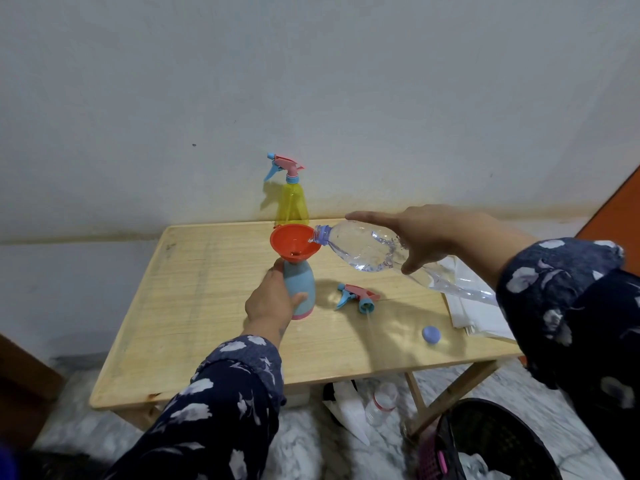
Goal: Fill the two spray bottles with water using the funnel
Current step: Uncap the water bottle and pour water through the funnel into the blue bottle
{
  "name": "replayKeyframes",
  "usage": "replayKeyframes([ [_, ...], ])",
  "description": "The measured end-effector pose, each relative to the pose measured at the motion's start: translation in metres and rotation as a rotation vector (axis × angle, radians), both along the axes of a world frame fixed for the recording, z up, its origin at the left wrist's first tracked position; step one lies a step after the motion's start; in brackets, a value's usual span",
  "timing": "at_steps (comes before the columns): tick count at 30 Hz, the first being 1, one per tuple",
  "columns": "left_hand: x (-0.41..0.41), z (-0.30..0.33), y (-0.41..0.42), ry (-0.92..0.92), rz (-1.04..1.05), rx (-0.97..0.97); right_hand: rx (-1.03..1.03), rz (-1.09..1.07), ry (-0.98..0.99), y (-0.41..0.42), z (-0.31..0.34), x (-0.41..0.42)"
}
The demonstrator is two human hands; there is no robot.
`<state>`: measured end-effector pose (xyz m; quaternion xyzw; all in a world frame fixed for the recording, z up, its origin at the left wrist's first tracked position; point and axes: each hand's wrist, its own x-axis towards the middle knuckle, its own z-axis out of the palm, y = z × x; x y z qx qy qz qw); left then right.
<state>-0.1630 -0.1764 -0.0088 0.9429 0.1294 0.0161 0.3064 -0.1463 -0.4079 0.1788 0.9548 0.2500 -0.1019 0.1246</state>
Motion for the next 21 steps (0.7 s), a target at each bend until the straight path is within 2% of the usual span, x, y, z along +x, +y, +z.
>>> replayKeyframes([
  [4,0.000,0.000,0.000,-0.001,0.003,-0.017,0.037,-0.003,0.002,-0.005,-0.004,0.003],
  [11,0.000,0.001,-0.001,-0.008,0.000,-0.053,0.275,-0.014,0.027,-0.016,-0.022,0.005],
  [16,-0.002,0.002,-0.003,-0.008,0.018,-0.063,0.636,-0.088,0.010,-0.028,-0.036,0.016],
  [21,-0.001,0.000,-0.003,-0.007,0.024,-0.065,0.964,-0.261,-0.127,-0.056,-0.066,0.038],
])
